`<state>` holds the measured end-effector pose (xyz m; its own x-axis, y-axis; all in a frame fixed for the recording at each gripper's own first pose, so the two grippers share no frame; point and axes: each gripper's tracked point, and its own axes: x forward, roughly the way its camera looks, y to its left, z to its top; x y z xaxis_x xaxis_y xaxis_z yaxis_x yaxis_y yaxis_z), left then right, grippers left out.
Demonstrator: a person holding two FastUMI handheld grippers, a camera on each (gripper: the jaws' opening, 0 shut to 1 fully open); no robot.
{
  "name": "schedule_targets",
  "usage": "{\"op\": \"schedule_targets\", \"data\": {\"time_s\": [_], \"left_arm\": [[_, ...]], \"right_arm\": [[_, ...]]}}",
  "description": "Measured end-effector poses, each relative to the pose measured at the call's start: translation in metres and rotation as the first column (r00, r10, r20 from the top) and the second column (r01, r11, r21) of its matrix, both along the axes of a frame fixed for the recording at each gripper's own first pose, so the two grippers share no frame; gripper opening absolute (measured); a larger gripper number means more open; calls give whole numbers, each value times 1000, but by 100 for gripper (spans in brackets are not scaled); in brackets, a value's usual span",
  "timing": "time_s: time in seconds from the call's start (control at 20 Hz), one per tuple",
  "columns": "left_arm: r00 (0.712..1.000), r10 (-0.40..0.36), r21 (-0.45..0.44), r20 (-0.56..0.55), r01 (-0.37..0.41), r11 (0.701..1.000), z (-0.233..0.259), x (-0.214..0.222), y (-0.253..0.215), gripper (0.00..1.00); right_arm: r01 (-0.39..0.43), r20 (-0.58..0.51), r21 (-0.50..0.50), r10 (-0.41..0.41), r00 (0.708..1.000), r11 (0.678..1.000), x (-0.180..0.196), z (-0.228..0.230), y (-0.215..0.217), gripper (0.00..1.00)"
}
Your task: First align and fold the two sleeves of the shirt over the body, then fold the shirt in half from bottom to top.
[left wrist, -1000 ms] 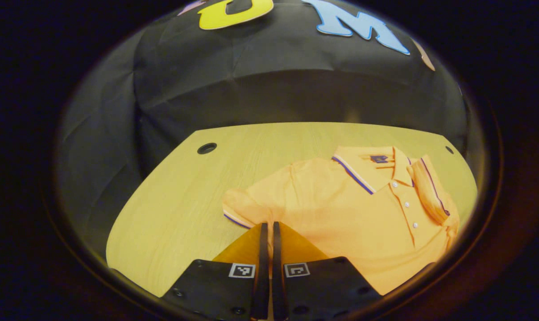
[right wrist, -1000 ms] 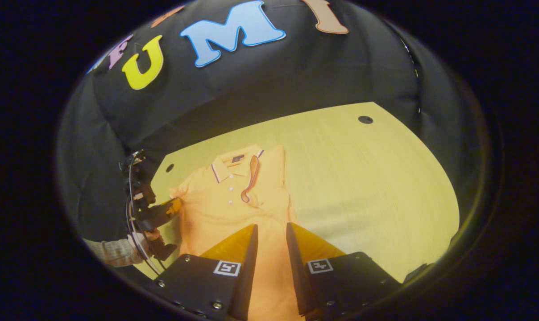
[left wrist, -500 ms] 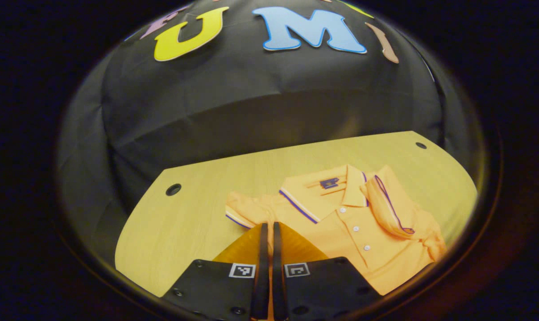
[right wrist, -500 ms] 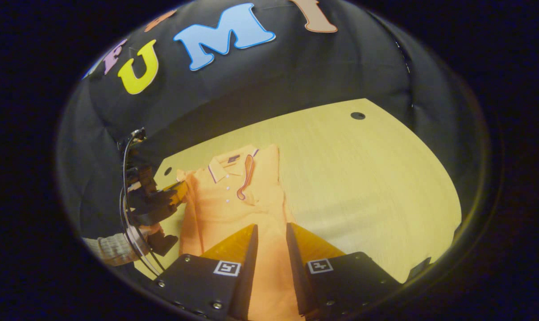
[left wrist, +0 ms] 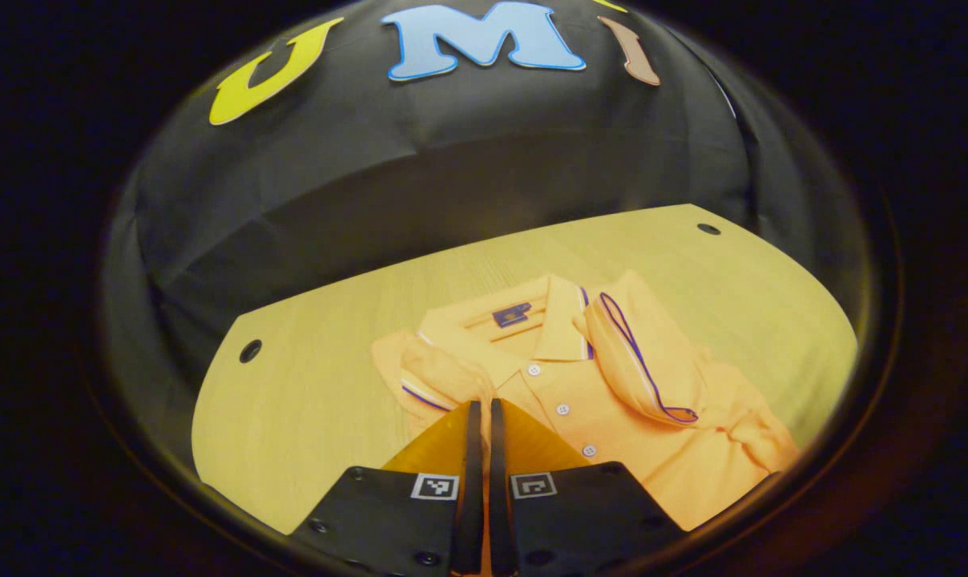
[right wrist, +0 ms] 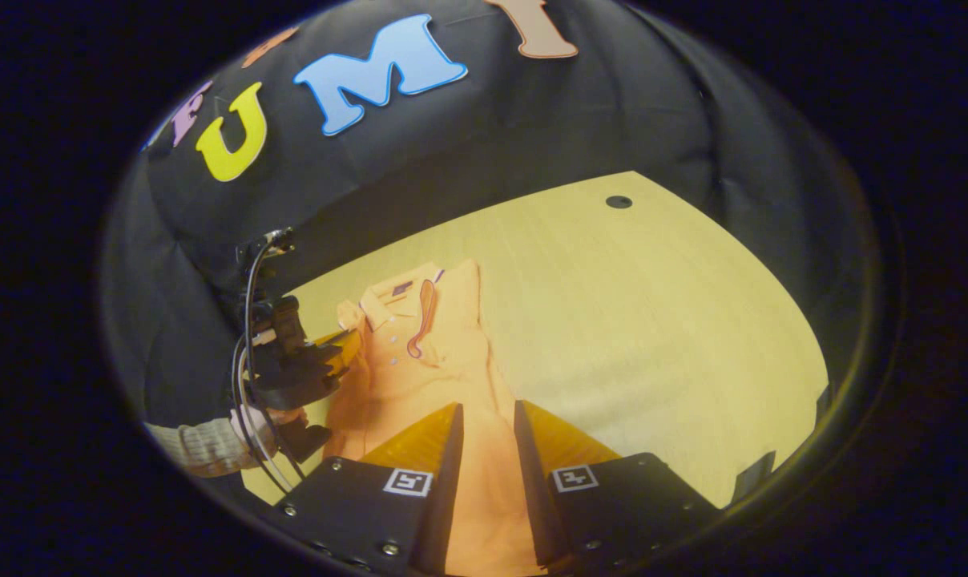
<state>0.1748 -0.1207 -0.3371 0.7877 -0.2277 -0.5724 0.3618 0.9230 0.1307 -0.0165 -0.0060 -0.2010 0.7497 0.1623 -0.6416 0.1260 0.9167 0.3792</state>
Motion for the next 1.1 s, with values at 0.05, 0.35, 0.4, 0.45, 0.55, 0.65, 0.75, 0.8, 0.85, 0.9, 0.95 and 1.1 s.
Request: {"op": "schedule_targets", "data": {"time_s": [0.05,0.35,0.4,0.45,0.55,0.65,0.75,0.8,0.85,0.9,0.95,1.1], "left_arm": [[1000,3,0,-12,-3,1000,-3,0,1,10],[998,16,-43,-56,-19,999,-7,-11,1,85],[998,31,-47,-51,-33,998,-3,-13,6,100],[998,40,-54,-50,-43,998,1,-16,10,100],[997,56,-66,-50,-59,996,7,-22,17,100],[997,68,-81,-48,-72,994,16,-31,26,100],[996,75,-90,-52,-79,993,22,-46,35,98],[996,77,-88,-54,-82,993,24,-54,40,97],[995,78,-86,-56,-83,993,25,-63,45,97],[995,80,-83,-59,-85,993,24,-73,49,98],[994,83,-82,-66,-89,993,24,-84,53,98],[990,97,-75,-98,-105,992,17,-124,66,98]], "right_arm": [[3,-1,0,-3,1000,1000,-1,-1,-1,40],[-8,-10,2,8,1000,1000,2,-6,0,40],[-12,-12,3,13,1000,1000,4,-7,2,40],[-17,-12,5,17,1000,1000,4,-8,3,40],[-30,-14,6,30,999,1000,6,-10,6,40],[-42,-17,3,42,999,999,6,-11,7,40],[-51,-27,-7,51,998,999,4,-16,7,40],[-56,-35,-16,56,998,998,3,-18,6,40],[-65,-41,-24,64,997,998,1,-21,5,40],[-77,-48,-26,76,996,997,-1,-23,7,41],[-88,-54,-28,87,995,996,-2,-25,8,42],[-117,-81,-43,113,990,992,-10,-36,10,42]]}}
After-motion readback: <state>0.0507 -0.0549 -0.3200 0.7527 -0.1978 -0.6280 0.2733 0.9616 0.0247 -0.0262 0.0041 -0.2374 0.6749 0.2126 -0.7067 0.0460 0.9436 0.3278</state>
